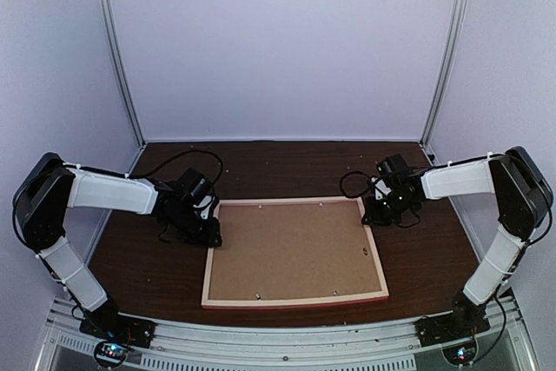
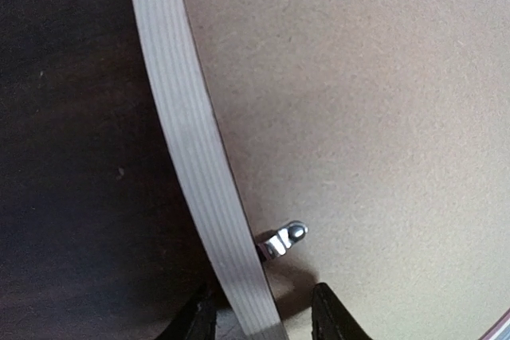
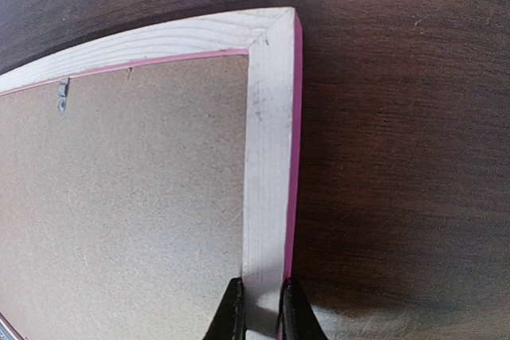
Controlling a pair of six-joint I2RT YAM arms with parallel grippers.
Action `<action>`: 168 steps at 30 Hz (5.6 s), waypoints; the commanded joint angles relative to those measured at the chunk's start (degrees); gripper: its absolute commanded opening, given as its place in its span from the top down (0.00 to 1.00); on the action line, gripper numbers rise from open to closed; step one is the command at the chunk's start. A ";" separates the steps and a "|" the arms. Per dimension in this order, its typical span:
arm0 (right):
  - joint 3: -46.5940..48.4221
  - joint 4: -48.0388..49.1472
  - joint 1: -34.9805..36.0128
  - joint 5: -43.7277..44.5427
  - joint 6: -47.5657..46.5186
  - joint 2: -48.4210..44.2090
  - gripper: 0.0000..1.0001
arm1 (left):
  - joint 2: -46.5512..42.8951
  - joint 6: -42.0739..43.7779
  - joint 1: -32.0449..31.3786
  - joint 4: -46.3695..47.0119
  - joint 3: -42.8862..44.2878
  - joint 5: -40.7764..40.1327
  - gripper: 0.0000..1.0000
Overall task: Put the photo into the frame
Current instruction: Press the fastener onto the backboard.
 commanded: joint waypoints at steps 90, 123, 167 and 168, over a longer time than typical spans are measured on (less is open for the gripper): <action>-11.21 -8.72 9.62 3.48 1.99 -7.92 0.57 | -2.57 -6.98 -1.33 4.76 -4.53 -7.47 0.98; -12.39 -10.55 3.81 -7.19 -7.06 -6.77 0.57 | -1.81 -6.80 -1.33 3.86 -3.60 -7.84 0.98; -9.99 -12.58 2.75 -10.76 -7.90 -5.77 0.72 | -1.69 -6.80 -1.33 2.58 -2.45 -8.71 0.98; -9.98 -12.44 2.75 -11.09 -7.76 -5.96 0.71 | -1.65 -6.80 -1.33 2.58 -2.48 -8.71 0.98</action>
